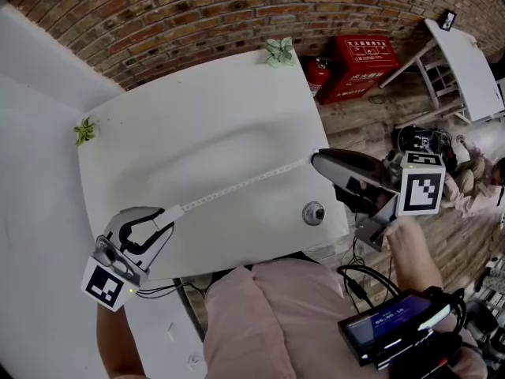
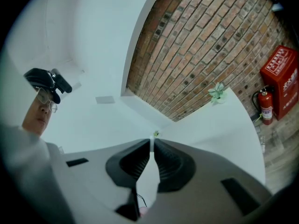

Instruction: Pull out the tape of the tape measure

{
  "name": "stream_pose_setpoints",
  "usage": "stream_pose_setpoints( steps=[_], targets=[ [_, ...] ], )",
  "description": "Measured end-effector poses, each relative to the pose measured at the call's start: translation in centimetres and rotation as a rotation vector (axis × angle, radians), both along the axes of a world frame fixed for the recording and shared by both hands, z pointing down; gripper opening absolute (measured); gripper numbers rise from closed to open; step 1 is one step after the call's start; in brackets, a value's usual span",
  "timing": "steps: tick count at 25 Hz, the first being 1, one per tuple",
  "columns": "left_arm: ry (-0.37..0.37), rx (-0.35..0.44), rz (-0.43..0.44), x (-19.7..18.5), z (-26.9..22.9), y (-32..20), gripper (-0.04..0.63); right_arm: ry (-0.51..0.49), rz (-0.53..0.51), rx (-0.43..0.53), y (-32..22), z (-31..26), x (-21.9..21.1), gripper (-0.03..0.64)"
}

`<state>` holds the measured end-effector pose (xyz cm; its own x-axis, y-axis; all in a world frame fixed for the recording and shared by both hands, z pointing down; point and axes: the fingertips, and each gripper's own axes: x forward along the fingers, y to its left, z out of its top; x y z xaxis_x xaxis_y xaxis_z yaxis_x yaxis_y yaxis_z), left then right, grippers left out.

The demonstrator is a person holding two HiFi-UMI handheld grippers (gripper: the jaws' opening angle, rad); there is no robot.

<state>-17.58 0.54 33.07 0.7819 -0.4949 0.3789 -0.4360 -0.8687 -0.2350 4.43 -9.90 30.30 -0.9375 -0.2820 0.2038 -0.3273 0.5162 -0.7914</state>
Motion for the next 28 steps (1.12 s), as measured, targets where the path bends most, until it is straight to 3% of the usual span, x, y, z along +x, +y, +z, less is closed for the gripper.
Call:
stream_pose_setpoints(
  steps=[28],
  targets=[
    [-0.018,-0.023,-0.019,-0.7,1.5,0.5,0.101,0.034,0.002,-0.004,-0.1,1.7,0.0,0.035]
  ],
)
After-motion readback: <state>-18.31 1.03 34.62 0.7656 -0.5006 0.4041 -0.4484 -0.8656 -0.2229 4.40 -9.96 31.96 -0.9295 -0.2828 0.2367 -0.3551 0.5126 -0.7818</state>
